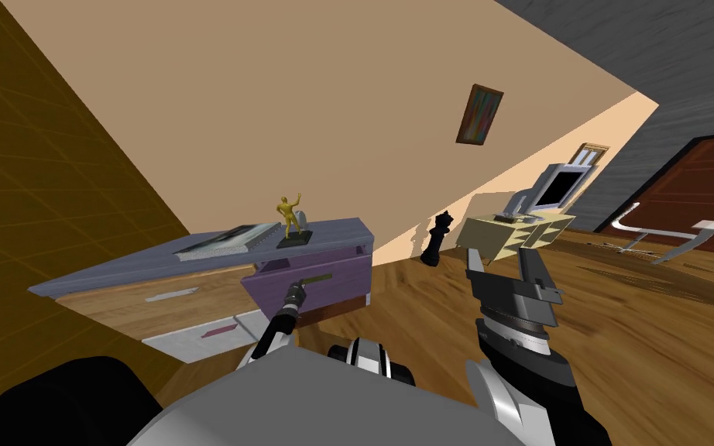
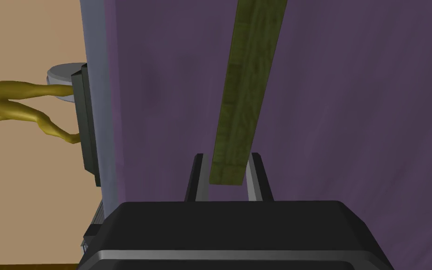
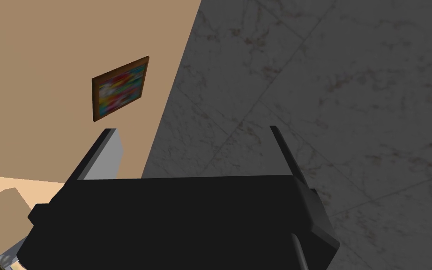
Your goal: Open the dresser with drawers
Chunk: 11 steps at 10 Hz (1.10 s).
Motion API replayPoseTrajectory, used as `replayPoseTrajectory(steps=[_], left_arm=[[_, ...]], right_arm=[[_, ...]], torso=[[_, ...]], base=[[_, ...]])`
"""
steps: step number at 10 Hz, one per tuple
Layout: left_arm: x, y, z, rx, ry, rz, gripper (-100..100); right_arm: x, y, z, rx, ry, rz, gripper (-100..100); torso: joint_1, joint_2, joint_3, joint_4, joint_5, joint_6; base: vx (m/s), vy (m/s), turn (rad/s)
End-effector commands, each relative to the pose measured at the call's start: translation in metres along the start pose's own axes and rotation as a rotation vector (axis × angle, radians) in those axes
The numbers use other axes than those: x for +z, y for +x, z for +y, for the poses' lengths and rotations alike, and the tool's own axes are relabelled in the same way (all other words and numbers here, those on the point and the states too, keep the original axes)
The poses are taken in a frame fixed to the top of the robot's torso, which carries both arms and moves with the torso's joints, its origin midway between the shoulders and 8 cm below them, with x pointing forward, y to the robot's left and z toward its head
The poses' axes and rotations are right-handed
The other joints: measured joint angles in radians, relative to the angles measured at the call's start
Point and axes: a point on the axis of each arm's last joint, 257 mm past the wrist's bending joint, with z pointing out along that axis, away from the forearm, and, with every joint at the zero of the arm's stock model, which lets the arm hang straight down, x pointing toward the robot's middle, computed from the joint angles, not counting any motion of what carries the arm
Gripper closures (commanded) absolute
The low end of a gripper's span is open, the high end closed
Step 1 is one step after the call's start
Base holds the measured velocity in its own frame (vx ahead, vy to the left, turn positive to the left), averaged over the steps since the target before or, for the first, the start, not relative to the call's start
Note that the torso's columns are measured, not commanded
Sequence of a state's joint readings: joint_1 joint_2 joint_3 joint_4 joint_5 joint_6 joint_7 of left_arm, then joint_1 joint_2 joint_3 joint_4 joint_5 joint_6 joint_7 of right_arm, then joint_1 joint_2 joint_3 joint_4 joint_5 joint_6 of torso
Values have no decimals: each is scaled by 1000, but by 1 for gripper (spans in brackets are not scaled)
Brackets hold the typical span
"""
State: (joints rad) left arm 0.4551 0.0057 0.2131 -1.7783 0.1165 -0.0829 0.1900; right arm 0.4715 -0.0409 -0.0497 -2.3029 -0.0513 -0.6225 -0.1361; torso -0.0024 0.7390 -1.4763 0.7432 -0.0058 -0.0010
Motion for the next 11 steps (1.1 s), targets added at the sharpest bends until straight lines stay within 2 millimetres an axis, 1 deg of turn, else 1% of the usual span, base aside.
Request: replayPoseTrajectory(steps=[1, 3, 4, 5, 7, 11], left_arm=[[-3, 2, -8, -1, 18, 6, 100], [-6, 4, -14, -1, 33, 11, 100], [-6, 1, -3, -1, 7, 5, 100], [-13, -3, -7, -5, -6, -3, -100], [-18, -5, -20, -7, -1, -7, -100], [-30, -9, -40, -11, -1, -15, -100]], right_arm=[[0, 0, 0, 0, 0, 0, 0], [0, 0, 0, 0, 0, 0, 0], [0, 0, 0, 0, 0, 0, 0], [0, 0, 0, 0, 0, 0, 0], [0, 0, 0, 0, 0, 0, 0], [0, 0, 0, 0, 0, 0, 0]], torso=[[-3, 1, 0, -2, 1, 1], [-2, 6, 3, 0, 1, 1], [-1, 7, 4, 1, 0, -1], [0, 2, 1, 0, 0, -1], [3, -5, -3, -6, 5, 1], [2, 0, 1, -4, 5, 1]], base=[[-167, -79, 19], [-182, -57, -6], [-82, -28, -14], [-2, -8, -41], [22, -2, -28], [24, 0, -27]])
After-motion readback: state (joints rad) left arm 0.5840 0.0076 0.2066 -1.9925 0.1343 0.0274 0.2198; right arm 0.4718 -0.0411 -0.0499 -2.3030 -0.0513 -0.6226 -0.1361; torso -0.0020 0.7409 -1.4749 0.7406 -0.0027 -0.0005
